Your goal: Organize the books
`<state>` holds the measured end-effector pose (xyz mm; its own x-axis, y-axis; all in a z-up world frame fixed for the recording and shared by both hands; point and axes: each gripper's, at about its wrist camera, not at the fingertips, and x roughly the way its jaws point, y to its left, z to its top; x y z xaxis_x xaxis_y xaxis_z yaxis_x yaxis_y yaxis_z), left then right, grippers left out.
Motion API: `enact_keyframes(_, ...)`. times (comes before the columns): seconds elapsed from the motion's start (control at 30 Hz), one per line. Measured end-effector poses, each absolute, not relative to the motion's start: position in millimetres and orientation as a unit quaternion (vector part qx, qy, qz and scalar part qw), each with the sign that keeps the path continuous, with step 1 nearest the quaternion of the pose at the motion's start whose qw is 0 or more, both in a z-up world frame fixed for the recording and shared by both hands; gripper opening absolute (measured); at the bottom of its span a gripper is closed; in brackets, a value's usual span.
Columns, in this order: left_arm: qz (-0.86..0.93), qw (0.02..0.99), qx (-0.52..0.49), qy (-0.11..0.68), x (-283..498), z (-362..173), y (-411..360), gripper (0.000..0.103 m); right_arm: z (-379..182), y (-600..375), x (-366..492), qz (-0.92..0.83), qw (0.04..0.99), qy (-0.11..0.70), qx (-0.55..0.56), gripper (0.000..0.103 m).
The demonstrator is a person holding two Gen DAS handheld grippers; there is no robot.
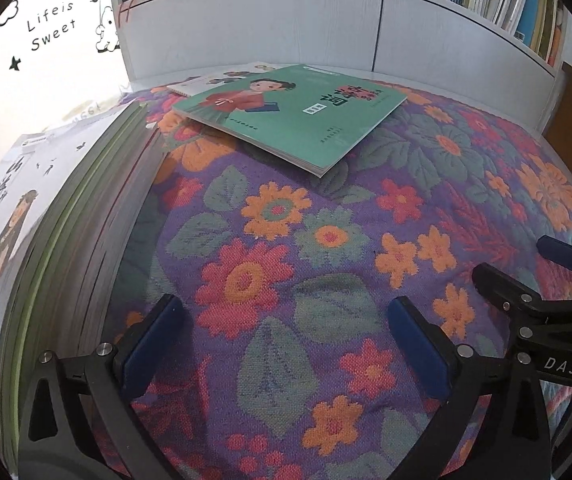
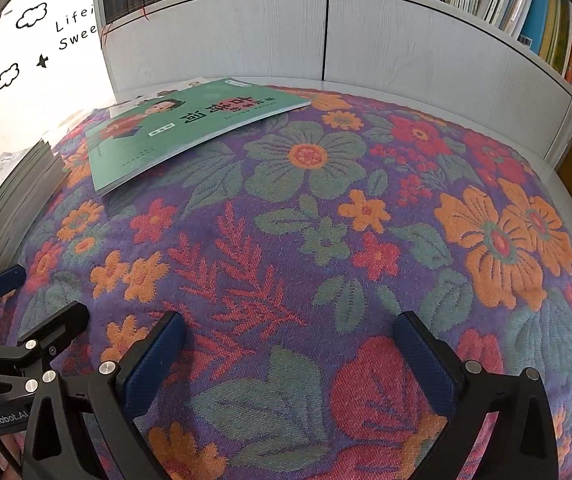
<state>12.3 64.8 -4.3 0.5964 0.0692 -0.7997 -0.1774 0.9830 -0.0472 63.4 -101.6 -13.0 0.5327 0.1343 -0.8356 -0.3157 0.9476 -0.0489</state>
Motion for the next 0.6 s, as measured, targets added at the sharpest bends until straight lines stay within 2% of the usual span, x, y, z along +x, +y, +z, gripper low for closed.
enact_keyframes(0.6, 0.069, 0.891, -0.057, 0.445, 12.2, -4.2, 64.1, 0.103, -12.8, -101.5, 63.1, 0.129, 0.870, 0.466, -0.097, 0.103)
